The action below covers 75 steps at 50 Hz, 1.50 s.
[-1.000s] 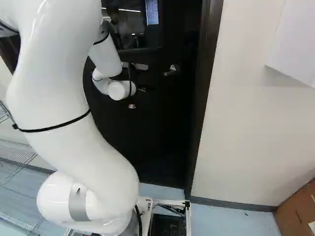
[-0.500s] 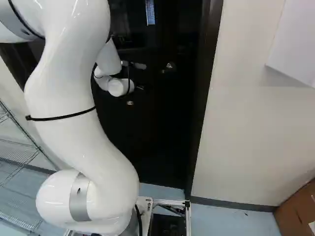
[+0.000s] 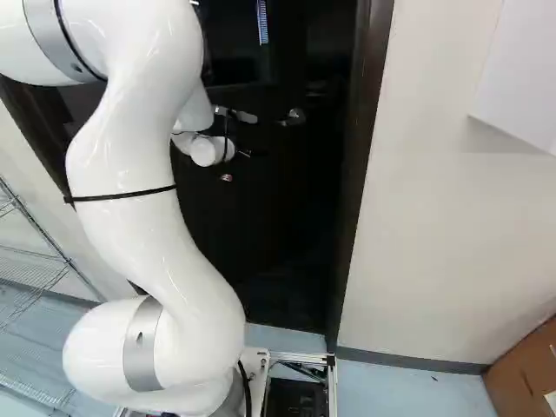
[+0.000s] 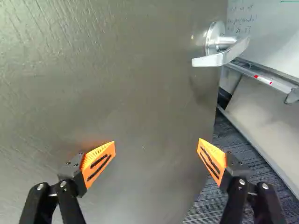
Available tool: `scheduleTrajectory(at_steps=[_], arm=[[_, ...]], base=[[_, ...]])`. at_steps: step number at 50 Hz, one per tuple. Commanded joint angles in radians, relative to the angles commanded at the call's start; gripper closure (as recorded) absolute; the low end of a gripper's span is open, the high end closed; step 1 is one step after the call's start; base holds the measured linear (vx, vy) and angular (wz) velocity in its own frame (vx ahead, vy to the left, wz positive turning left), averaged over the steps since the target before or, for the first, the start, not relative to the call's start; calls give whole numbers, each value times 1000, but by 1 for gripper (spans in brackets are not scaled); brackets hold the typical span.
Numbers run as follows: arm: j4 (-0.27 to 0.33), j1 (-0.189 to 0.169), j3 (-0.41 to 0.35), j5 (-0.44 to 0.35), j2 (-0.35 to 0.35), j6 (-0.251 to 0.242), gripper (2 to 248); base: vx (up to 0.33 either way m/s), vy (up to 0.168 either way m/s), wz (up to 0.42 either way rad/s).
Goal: Open the door and move inside
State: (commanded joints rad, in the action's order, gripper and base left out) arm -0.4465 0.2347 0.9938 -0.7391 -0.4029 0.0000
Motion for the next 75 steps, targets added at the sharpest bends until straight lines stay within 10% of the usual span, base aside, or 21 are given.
scheduleTrajectory(at_steps=[75], arm=[[25, 96, 328, 0, -253, 0, 3]], base=[[0, 0, 0]])
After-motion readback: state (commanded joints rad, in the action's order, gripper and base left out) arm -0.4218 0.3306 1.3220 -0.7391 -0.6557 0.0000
